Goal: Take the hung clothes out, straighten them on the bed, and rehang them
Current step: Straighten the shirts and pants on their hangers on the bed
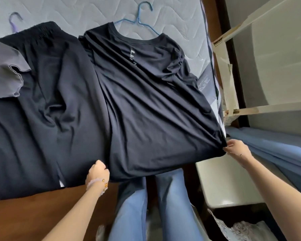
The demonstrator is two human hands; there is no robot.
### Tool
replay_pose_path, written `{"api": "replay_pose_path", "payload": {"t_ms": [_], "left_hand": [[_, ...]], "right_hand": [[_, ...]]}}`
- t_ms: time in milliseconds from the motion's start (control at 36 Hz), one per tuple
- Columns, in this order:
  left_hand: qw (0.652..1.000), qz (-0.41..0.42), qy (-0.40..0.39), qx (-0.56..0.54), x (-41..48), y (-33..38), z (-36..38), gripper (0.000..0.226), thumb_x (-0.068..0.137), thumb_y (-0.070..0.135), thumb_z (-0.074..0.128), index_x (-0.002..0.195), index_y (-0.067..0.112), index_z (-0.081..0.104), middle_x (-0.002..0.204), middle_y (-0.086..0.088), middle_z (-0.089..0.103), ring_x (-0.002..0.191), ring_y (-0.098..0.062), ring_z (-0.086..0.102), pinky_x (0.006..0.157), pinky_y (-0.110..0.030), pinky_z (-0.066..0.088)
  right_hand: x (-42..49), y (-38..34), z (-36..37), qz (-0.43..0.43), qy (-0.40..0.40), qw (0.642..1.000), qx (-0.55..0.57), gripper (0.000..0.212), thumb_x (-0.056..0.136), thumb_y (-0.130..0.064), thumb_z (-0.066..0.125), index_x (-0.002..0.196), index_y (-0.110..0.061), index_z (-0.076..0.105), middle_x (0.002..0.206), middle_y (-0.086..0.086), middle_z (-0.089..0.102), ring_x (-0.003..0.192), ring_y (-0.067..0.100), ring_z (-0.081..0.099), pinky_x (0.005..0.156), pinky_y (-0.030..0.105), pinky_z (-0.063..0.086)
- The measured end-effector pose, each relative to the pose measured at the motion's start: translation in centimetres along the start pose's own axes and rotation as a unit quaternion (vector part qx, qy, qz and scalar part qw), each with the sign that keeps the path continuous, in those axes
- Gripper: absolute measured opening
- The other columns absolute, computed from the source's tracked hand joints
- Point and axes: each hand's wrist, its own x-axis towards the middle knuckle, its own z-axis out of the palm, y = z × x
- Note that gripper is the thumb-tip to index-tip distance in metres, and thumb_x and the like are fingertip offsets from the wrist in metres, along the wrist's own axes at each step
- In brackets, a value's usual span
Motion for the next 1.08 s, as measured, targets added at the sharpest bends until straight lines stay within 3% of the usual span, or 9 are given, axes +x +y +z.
{"api": "replay_pose_path", "payload": {"t_ms": [83,222,306,472,556,722,861,944,1083], "left_hand": [[0.996,0.052,0.034,-0.057,0.6,2.7,-1.4,0.019,0.085,0.014,0.049,0.104,0.015,0.052,0.115,-0.007,0.058,0.098,-0.033,0.056,0.077,-0.036,0.045],[0.989,0.085,0.042,-0.112,2.4,6.4,-3.8,0.027,0.088,0.015,0.048,0.115,0.012,0.051,0.123,-0.008,0.055,0.105,-0.032,0.054,0.079,-0.034,0.042],[0.975,0.073,0.027,-0.207,3.3,8.0,-4.9,0.026,0.090,0.015,0.048,0.114,0.005,0.054,0.116,-0.011,0.061,0.105,-0.030,0.054,0.080,-0.029,0.038],[0.949,0.073,-0.019,-0.306,5.9,10.1,-7.0,0.019,0.090,0.027,0.048,0.098,0.011,0.055,0.098,-0.006,0.063,0.098,-0.029,0.061,0.085,-0.036,0.049],[0.956,0.105,0.001,-0.274,8.0,11.4,-8.7,0.019,0.090,0.023,0.049,0.100,0.007,0.053,0.098,-0.010,0.063,0.092,-0.028,0.058,0.074,-0.029,0.041],[0.952,0.181,0.083,-0.233,14.8,15.5,-15.7,0.021,0.092,0.019,0.046,0.109,0.007,0.047,0.101,-0.010,0.062,0.083,-0.024,0.051,0.072,-0.030,0.039],[0.941,0.233,0.161,-0.187,20.5,19.6,-22.3,0.029,0.091,0.017,0.048,0.118,0.007,0.045,0.119,-0.014,0.056,0.107,-0.031,0.053,0.087,-0.037,0.043],[0.936,0.267,0.198,-0.114,22.4,21.8,-25.2,0.040,0.092,0.019,0.048,0.129,0.007,0.040,0.134,-0.015,0.040,0.118,-0.033,0.046,0.096,-0.043,0.042],[0.916,0.319,0.244,0.024,24.4,24.7,-27.4,0.044,0.093,0.024,0.046,0.134,0.012,0.039,0.139,-0.012,0.037,0.126,-0.034,0.035,0.102,-0.045,0.033]], "right_hand": [[0.6,-2.0,-1.1,-0.012,0.025,1.000,-0.004,0.016,0.082,-0.009,0.058,0.068,-0.012,0.053,0.076,0.014,0.060,0.076,0.031,0.055,0.059,0.032,0.036],[0.9,-3.8,-2.6,0.000,0.039,0.998,-0.040,0.018,0.080,-0.011,0.055,0.064,-0.012,0.049,0.075,0.013,0.058,0.074,0.031,0.052,0.067,0.035,0.040],[0.8,-4.8,-3.4,-0.001,0.047,0.999,-0.021,0.004,0.083,-0.017,0.056,0.086,-0.020,0.058,0.093,0.010,0.062,0.085,0.029,0.051,0.074,0.033,0.038],[0.4,-8.6,-4.0,-0.035,0.090,0.995,0.038,0.029,0.087,-0.014,0.055,0.115,-0.014,0.061,0.118,0.009,0.067,0.112,0.032,0.058,0.084,0.035,0.040],[0.6,-12.3,-4.1,-0.066,0.126,0.986,0.088,0.030,0.087,-0.010,0.054,0.117,-0.010,0.061,0.112,0.011,0.069,0.106,0.031,0.062,0.083,0.035,0.041],[3.8,-22.2,-5.0,-0.150,0.149,0.970,0.120,0.031,0.091,-0.015,0.057,0.122,-0.009,0.059,0.116,0.011,0.067,0.106,0.029,0.063,0.090,0.035,0.045],[6.9,-29.0,-6.2,-0.159,0.172,0.957,0.170,0.035,0.095,-0.021,0.053,0.128,-0.009,0.056,0.123,0.013,0.063,0.109,0.030,0.061,0.083,0.034,0.048],[8.5,-31.3,-6.7,-0.166,0.181,0.959,0.144,0.033,0.097,-0.023,0.050,0.125,-0.008,0.059,0.122,0.016,0.064,0.109,0.031,0.061,0.090,0.034,0.046],[10.1,-32.5,-7.6,-0.164,0.157,0.958,0.173,0.031,0.092,-0.030,0.061,0.116,-0.009,0.061,0.101,0.006,0.061,0.092,0.021,0.057,0.079,0.027,0.041]]}}
